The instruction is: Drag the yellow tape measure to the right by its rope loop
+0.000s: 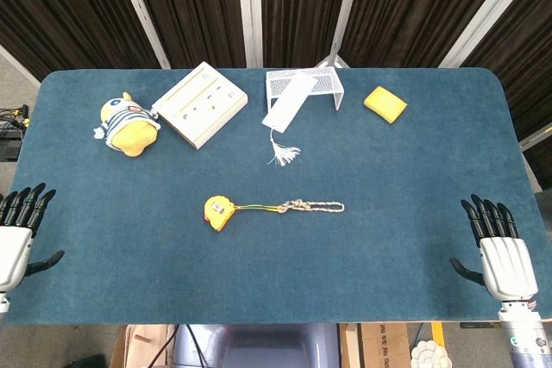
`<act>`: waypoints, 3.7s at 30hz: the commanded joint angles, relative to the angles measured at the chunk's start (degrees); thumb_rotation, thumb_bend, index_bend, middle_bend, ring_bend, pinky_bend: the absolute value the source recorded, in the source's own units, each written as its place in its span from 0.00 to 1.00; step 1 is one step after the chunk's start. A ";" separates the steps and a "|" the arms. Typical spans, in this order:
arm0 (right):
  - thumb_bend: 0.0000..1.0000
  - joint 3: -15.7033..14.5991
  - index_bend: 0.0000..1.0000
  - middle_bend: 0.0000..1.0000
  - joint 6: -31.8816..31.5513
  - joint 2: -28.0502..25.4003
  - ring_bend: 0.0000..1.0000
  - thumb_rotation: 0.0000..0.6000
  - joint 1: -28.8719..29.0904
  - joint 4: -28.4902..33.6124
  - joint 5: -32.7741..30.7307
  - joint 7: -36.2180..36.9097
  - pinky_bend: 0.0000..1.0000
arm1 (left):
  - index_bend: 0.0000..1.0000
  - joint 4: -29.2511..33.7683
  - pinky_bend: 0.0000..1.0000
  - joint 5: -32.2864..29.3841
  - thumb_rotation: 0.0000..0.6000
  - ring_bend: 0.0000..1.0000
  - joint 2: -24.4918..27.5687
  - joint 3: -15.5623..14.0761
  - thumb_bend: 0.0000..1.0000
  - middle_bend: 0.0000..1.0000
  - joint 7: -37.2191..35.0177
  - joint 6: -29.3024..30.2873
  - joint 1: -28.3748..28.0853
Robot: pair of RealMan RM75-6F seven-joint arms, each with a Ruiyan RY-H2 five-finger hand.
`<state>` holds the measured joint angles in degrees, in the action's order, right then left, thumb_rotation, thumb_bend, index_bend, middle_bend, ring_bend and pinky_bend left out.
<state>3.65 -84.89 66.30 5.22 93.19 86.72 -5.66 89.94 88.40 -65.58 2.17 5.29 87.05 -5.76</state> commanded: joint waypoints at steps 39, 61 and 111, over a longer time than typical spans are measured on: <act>0.27 6.85 0.35 0.05 17.30 6.69 0.00 1.00 16.69 5.47 -2.56 -6.89 0.00 | 0.00 0.34 0.00 -0.50 1.00 0.00 0.08 0.31 0.00 0.00 -0.22 -0.15 -0.08; 0.29 7.74 0.50 0.10 24.65 22.00 0.00 1.00 24.92 -6.20 -15.74 -17.27 0.00 | 0.00 0.41 0.00 -1.16 1.00 0.00 0.26 0.45 0.00 0.00 -1.05 -0.78 -0.25; 0.37 7.64 0.53 0.11 26.85 32.21 0.00 1.00 28.97 -21.46 -21.67 -12.50 0.00 | 0.00 0.74 0.00 -2.83 1.00 0.00 0.28 0.79 0.00 0.00 -2.08 -2.59 -0.96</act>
<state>11.28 -58.05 98.46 34.17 71.79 65.10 -18.18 90.68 85.57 -65.30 2.96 3.20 84.45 -6.72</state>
